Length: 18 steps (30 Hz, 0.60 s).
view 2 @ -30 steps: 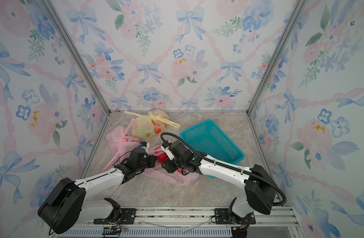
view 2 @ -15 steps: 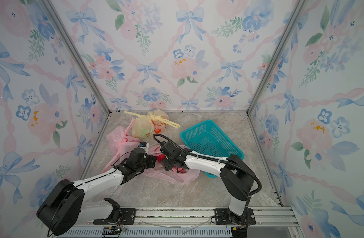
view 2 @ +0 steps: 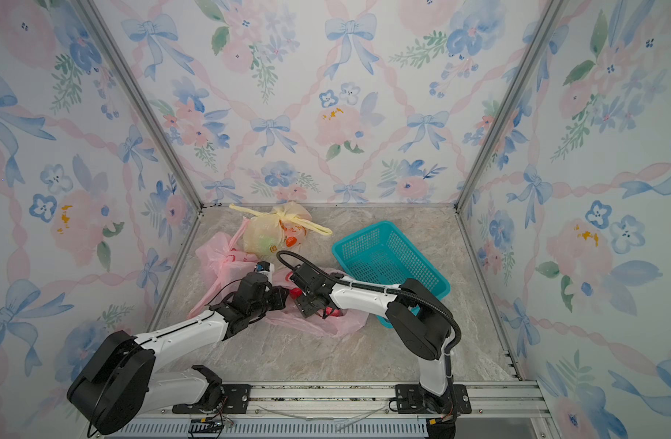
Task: Untie the knot of a plastic bag & take out the apple
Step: Pick up the apple from the plastic bag.
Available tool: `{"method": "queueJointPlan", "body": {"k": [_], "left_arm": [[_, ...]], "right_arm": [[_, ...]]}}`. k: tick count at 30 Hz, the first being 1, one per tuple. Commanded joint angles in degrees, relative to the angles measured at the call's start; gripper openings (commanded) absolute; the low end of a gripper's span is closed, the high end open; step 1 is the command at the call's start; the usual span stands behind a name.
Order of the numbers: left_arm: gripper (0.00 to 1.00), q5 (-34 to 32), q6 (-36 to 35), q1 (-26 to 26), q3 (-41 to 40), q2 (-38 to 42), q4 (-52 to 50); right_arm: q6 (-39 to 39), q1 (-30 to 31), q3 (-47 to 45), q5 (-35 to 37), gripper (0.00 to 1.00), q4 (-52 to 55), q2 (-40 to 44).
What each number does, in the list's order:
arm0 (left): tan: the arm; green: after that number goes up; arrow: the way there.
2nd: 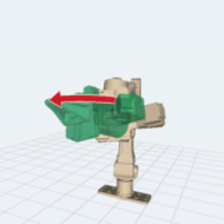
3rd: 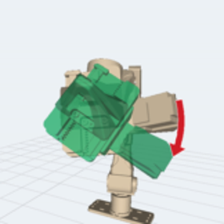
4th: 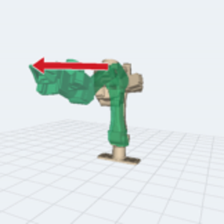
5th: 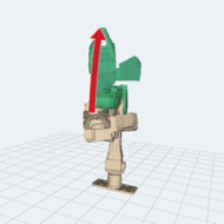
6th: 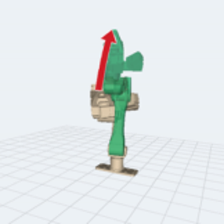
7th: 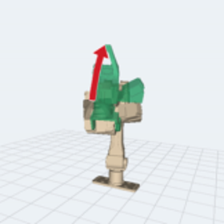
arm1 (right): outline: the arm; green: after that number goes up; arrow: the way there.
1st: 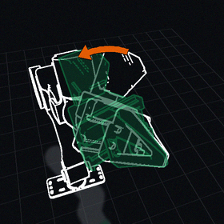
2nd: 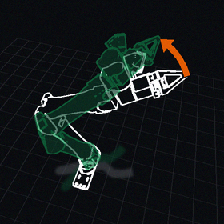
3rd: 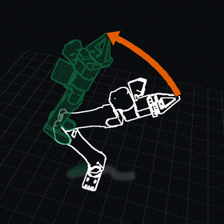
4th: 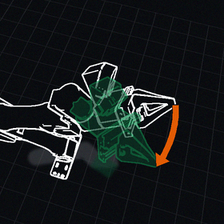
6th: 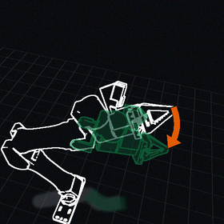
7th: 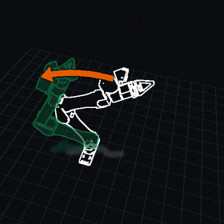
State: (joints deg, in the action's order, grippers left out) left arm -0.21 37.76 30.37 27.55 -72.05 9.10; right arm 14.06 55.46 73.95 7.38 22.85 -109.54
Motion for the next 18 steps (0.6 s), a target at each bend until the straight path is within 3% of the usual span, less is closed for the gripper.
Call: {"method": "queueJointPlan", "body": {"k": [1, 6, 10, 13, 18], "left_arm": [[0.19, -0.30, -0.32, 0.13, 1.11, -0.90, -0.16], [0.19, -0.42, -0.32, 0.13, 1.28, -1.35, -0.32], [0.20, -1.24, -0.29, 0.13, 1.19, -1.25, -0.66], [0.22, -2.24, -0.12, 0.16, 1.04, -0.96, -0.39], [0.27, -2.41, 0.21, 0.53, 0.53, 1.42, 2.88]], "right_arm": [[-0.60, -0.60, 1.86, 1.28, 0.73, 1.75, -2.01], [-0.53, -0.54, 0.49, 1.74, 0.56, 0.00, 0.10], [-2.17, -0.36, -2.63, 0.53, 0.49, -2.63, 6.00], [-4.51, -0.91, -5.07, -4.35, 0.46, -4.04, 11.57], [-7.88, -4.02, -9.61, -19.67, 0.46, -5.06, 21.93]]}}
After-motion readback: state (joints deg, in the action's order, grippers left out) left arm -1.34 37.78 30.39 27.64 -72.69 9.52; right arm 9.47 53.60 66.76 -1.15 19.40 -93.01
